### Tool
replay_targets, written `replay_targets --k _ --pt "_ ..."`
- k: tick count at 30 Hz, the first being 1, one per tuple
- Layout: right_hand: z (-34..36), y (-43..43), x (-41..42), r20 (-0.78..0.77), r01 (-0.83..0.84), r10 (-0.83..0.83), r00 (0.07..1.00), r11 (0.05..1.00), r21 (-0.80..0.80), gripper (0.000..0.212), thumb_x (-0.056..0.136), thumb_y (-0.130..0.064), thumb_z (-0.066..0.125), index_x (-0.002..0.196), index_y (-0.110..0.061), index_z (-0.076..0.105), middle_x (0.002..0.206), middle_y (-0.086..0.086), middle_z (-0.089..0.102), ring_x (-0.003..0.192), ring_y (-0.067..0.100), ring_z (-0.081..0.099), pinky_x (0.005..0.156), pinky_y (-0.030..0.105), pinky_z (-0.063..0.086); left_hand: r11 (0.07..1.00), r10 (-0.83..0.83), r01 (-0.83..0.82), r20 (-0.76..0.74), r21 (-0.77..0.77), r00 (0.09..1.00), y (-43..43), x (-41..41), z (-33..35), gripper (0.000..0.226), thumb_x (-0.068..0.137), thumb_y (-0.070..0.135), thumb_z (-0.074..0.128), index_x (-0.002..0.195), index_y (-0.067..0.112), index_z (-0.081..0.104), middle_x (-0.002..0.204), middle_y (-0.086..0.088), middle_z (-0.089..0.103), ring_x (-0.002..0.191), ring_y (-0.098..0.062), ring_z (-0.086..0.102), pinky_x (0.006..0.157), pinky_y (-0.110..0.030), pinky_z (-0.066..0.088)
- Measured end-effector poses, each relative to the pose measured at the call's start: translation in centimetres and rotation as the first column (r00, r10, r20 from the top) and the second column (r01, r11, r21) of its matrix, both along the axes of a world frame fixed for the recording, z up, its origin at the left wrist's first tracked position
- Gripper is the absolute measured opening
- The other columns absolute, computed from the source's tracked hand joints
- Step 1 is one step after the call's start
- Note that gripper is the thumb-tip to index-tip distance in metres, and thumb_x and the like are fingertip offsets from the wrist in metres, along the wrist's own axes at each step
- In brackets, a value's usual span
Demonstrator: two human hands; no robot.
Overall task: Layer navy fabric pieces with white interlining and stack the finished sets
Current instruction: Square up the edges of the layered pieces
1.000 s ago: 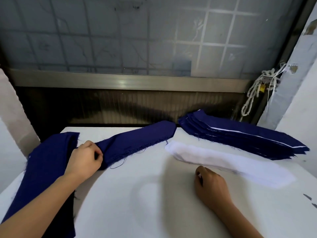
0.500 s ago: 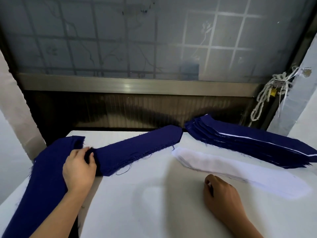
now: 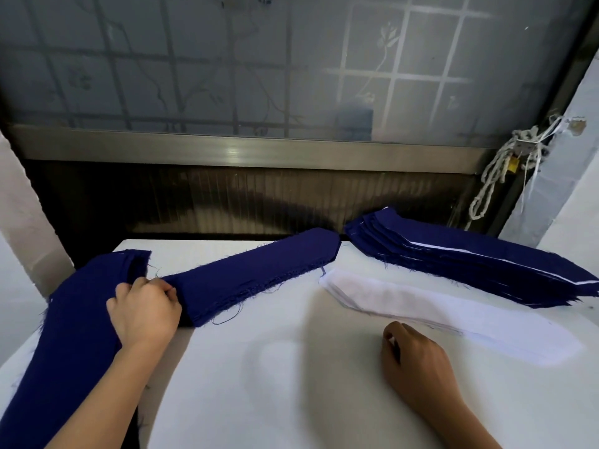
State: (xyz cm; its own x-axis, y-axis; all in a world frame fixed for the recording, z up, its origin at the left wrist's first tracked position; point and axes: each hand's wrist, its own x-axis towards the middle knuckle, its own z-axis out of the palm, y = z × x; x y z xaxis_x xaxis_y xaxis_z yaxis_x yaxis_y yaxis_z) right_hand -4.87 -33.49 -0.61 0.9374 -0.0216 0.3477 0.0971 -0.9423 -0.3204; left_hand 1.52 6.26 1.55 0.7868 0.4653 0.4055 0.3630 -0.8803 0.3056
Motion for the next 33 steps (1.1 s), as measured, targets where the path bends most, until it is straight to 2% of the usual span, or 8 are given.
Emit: replay_targets --k 9,14,22,26,29,31,32,33 --pt "0.1 0.1 -0.1 -0.005 -0.004 0.004 1.0 1.0 0.005 0.007 0.082 -0.015 0.059 0.078 -0.018 0.054 0.067 -0.003 0.057 0.057 0.025 0.053 0.051 0.035 0.044 0.96 -0.277 0.267 0.126 0.086 0.953 0.2 -0.2 -0.9 0.003 0.083 0.011 0.073 0.082 0.013 0.072 0.104 -0.008 0.063 0.101 -0.034 0.047 0.083 -0.047 0.037" --pt "0.3 0.1 -0.2 -0.026 -0.01 0.01 1.0 1.0 0.009 0.004 0.084 -0.018 0.057 0.081 -0.018 0.055 0.07 -0.005 0.058 0.06 0.022 0.054 0.054 0.034 0.044 0.89 -0.406 0.426 0.143 -0.161 0.903 -1.1 -0.5 -0.9 0.015 0.083 0.014 0.072 0.078 0.024 0.063 0.112 0.003 0.061 0.105 -0.024 0.054 0.095 -0.043 0.041" --pt "0.3 0.3 -0.1 -0.028 -0.004 0.004 1.0 1.0 0.006 0.006 0.085 -0.018 0.056 0.079 -0.019 0.053 0.069 -0.005 0.057 0.06 0.023 0.053 0.054 0.035 0.045 0.849 -0.277 0.402 0.357 -0.343 0.892 -0.8 -1.1 -0.5 0.051 0.085 0.012 0.075 0.129 0.024 0.052 0.096 0.013 0.057 0.091 -0.017 0.058 0.083 -0.036 0.048" --pt "0.2 0.3 -0.1 -0.032 0.003 -0.003 0.999 1.0 -0.001 0.005 0.084 -0.018 0.055 0.08 -0.02 0.053 0.07 -0.005 0.057 0.06 0.023 0.053 0.054 0.035 0.045 0.785 -0.39 0.54 0.434 -0.305 0.812 -1.4 -1.0 -0.6 0.021 0.079 0.006 0.08 0.093 0.021 0.074 0.091 0.017 0.064 0.103 -0.017 0.061 0.094 -0.018 0.042" --pt "0.2 0.1 -0.2 -0.028 0.006 -0.007 1.0 1.0 -0.015 0.003 0.085 -0.019 0.055 0.082 -0.02 0.054 0.072 -0.004 0.057 0.062 0.022 0.054 0.056 0.035 0.045 0.577 -0.536 0.651 0.372 -0.494 0.758 -1.9 -0.9 -0.7 0.02 0.086 0.015 0.075 0.099 0.028 0.077 0.112 0.017 0.069 0.12 0.001 0.055 0.097 -0.007 0.037" --pt "0.2 0.2 -0.2 -0.024 0.008 -0.008 1.0 1.0 -0.022 0.004 0.085 -0.02 0.055 0.082 -0.019 0.055 0.072 -0.004 0.057 0.062 0.022 0.054 0.055 0.035 0.044 0.135 -0.673 0.59 0.363 -0.796 0.644 -1.6 -1.1 -0.2 0.024 0.094 0.024 0.066 0.117 0.02 0.074 0.124 0.001 0.069 0.122 -0.009 0.06 0.093 -0.014 0.047" --pt "0.1 0.2 -0.3 -0.013 0.005 -0.005 1.0 1.0 -0.022 0.004 0.085 -0.02 0.056 0.082 -0.019 0.055 0.072 -0.004 0.057 0.062 0.023 0.055 0.054 0.034 0.043 -0.133 -0.688 0.466 0.42 -0.875 0.592 -1.1 -1.2 0.0 0.032 0.096 0.025 0.063 0.123 0.01 0.07 0.128 -0.011 0.067 0.121 -0.019 0.062 0.092 -0.022 0.052" --pt "0.1 0.2 -0.3 0.004 0.001 -0.001 1.0 1.0 -0.022 0.002 0.085 -0.02 0.058 0.084 -0.019 0.057 0.073 -0.004 0.058 0.063 0.023 0.056 0.054 0.033 0.043 -0.307 -0.675 0.355 0.465 -0.883 0.573 -0.6 -1.2 0.3 0.039 0.095 0.025 0.063 0.126 0.001 0.065 0.13 -0.019 0.063 0.12 -0.026 0.062 0.093 -0.029 0.053"
